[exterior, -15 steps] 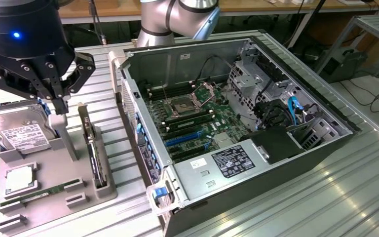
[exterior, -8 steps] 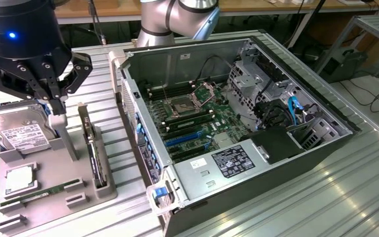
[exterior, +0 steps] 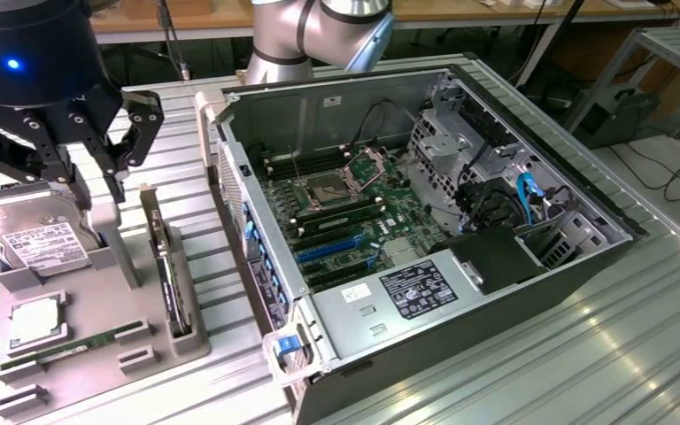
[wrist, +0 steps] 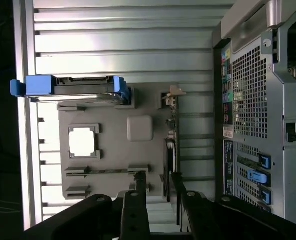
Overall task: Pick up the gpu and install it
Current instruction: 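Pick up the gpu and move the gpu toward the slot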
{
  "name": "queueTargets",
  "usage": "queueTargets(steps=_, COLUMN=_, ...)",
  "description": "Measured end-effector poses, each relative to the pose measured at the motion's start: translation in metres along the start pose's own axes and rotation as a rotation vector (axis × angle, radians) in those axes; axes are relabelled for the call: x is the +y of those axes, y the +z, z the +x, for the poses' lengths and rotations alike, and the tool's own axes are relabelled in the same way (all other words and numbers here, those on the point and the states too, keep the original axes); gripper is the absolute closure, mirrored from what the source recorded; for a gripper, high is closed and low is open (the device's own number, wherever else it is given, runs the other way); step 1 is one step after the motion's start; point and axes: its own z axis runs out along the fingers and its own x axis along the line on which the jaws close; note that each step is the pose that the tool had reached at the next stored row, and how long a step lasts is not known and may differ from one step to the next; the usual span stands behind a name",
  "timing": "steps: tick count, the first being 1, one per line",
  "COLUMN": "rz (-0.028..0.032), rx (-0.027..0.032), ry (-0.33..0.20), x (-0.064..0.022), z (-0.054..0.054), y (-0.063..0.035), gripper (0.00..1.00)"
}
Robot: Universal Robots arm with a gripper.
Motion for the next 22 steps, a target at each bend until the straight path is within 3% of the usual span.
queueTargets(steps=2, rz=-0.0001, rx=0.0001, ry=-0.003, x=0.0, z=0.001, y=0.0, gripper=0.52)
queueTargets(steps=4, rz=-0.0001, rx=0.0002, ry=-0.005, x=-0.0001, z=0.002, y=0.0, gripper=0.52)
queueTargets(steps=8, rz=0.0016, rx=0.0003, ry=-0.009, x=0.0011, z=0.004, y=0.0008, gripper=0.28)
queueTargets(steps=11, rz=0.0179, rx=0.0004, ry=-0.02, x=0.0029, z=0.003, y=0.0032, gripper=0.28)
queueTargets(steps=15, rz=0.0186, rx=0.0005, ry=-0.023, x=0.003, z=-0.002, y=0.0053, gripper=0.28)
queueTargets(steps=18, rz=0.0185, rx=0.0005, ry=-0.023, x=0.0033, z=-0.016, y=0.0067, gripper=0.28)
queueTargets(steps=22, rz=0.0185, rx=0.0004, ry=-0.023, x=0.0033, z=-0.018, y=0.0078, gripper=0.28)
